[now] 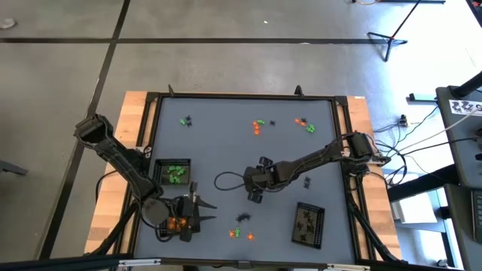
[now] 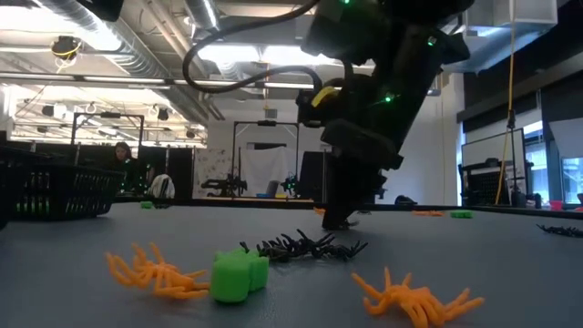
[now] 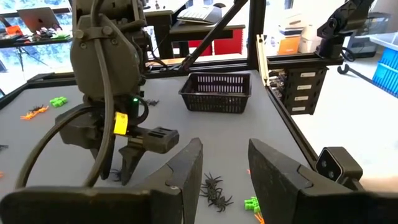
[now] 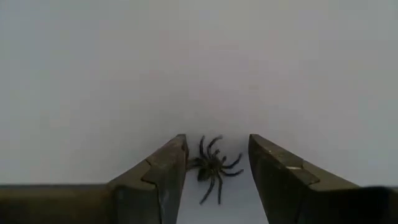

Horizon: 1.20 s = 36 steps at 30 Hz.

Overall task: Sort Halloween decoration
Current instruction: Put the black spider toy into the bottom right black bin

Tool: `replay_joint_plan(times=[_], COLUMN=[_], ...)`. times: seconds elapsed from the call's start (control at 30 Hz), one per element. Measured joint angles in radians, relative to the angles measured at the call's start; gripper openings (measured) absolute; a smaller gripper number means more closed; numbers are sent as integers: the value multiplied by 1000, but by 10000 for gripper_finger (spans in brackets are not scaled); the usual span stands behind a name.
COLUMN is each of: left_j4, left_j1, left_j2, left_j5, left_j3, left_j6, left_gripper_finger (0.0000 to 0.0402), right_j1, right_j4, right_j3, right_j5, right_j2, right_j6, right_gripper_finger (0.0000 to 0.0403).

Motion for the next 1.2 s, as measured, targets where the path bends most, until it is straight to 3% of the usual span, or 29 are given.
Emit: replay_joint_plan(times=[0.17,0.47,0.67,0.93,1.2], left_j4=[-3,-5,-7,-9,-32], left_j1=[1,3,3,3,2], left_j2=[0,0,2,3,3], left_j5=[0,0,0,-1,0], left_j3=[0,0,0,0,0], left_j6=[0,0,-1,-1,-45], left_gripper_finger=[121,121,121,121,121], right_j1=[3,1,1,67,202], right_j4=[0,-7,-53,-271,-557], right_j3=[-1,-4,33,205,391], right_j5=[2,-31,-74,-84,-6], right_j2=[-6,-26,-26,-27,-28], right_j6=[0,-3,-6,-28,-4], right_gripper_finger=[137,10,16,4,1])
